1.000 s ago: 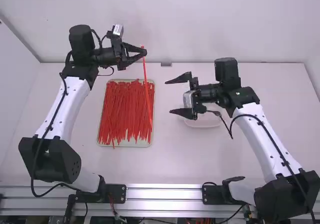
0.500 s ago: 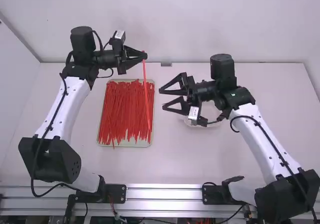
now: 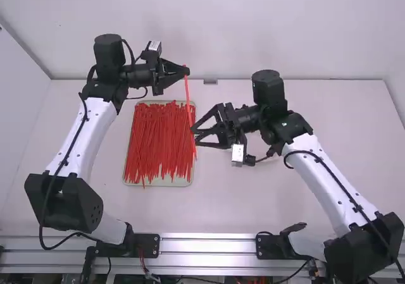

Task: Fasten the cable tie

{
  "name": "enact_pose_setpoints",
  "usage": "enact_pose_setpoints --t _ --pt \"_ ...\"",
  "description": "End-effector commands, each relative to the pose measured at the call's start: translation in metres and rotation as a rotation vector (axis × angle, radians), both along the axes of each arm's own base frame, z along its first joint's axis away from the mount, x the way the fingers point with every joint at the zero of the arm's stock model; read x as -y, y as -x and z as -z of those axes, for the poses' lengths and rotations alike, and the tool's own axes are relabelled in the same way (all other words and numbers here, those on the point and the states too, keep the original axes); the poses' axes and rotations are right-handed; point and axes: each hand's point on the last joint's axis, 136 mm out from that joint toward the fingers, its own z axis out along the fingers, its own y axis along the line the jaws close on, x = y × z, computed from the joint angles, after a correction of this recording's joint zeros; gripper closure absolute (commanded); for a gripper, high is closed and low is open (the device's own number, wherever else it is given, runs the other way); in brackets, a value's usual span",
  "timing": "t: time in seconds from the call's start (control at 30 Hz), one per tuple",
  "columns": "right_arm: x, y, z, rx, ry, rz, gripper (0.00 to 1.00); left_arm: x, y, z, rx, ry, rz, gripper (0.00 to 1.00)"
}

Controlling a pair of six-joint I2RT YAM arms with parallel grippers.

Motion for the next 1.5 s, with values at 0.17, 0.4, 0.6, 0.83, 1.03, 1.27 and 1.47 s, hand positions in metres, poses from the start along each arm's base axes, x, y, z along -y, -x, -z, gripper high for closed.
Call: enact_pose_setpoints --t 0.17,0.4,0.6,0.83,1.03,1.27,1.47 --pt "0.001 0.005 -0.012 0.023 -0.021 -0.020 0.71 0.007 0.007 -0.012 0.028 0.004 0.023 0.98" --pt "0.002 0.004 -0.012 0.023 -0.020 -0.017 0.71 0.018 0.011 -0.011 0.052 -0.005 0.047 0.98" --pt "0.002 0.004 -0.012 0.018 -0.018 -0.018 0.90 0.018 0.008 -0.010 0.051 -0.010 0.031 0.98" --pt "0.002 0.005 -0.011 0.006 -0.014 -0.020 0.85 0.007 0.003 -0.011 0.054 -0.010 0.004 0.98" --pt "0.002 0.006 -0.010 -0.002 -0.011 -0.020 0.85 0.009 0.003 -0.012 0.061 -0.010 0.007 0.98" --pt "0.002 0.006 -0.010 -0.005 -0.009 -0.020 0.86 0.006 0.002 -0.013 0.069 -0.010 -0.001 0.98" --pt "0.001 0.002 -0.009 -0.069 0.027 0.007 1.00 0.005 0.002 -0.011 0.105 -0.027 0.002 0.98"
